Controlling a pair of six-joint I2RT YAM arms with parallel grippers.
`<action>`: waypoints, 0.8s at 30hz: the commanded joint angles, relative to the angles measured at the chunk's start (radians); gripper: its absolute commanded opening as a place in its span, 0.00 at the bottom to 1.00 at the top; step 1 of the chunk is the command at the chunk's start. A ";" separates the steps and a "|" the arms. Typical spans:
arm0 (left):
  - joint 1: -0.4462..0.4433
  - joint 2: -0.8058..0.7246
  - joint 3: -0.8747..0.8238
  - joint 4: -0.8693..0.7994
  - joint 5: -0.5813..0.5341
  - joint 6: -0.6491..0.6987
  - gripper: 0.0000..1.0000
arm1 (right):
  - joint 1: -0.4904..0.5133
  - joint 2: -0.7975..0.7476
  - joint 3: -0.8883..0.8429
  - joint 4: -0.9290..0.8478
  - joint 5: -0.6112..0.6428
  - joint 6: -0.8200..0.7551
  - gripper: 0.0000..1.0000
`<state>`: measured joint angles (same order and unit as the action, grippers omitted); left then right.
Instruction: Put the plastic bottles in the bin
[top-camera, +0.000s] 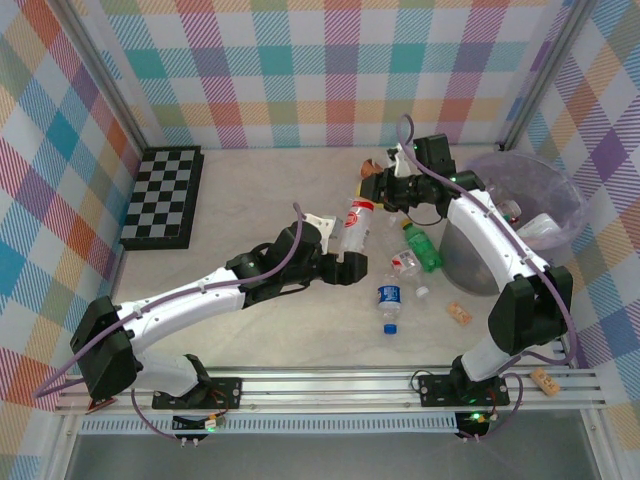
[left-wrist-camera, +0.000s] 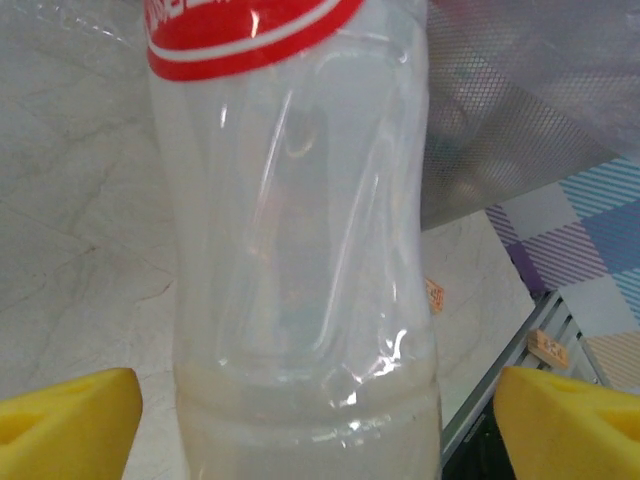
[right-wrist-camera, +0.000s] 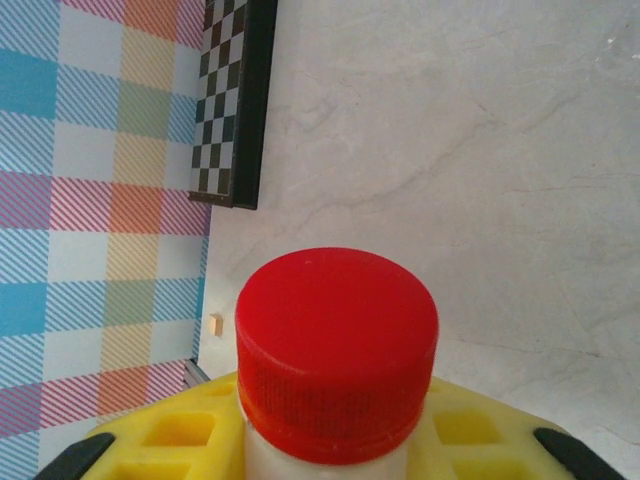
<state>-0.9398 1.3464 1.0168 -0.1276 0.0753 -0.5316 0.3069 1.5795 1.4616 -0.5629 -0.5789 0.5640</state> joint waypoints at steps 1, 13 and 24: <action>0.004 0.004 0.014 0.027 0.015 0.008 0.96 | -0.029 -0.044 0.088 -0.019 0.024 -0.040 0.30; 0.006 0.023 -0.003 0.034 0.028 -0.005 0.99 | -0.436 -0.212 0.302 -0.184 0.068 -0.112 0.25; 0.009 0.051 0.005 0.034 0.047 -0.008 1.00 | -0.821 -0.269 0.383 -0.208 0.077 -0.125 0.23</action>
<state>-0.9390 1.3849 1.0164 -0.1215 0.1078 -0.5339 -0.4904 1.3247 1.8313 -0.7528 -0.5446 0.4786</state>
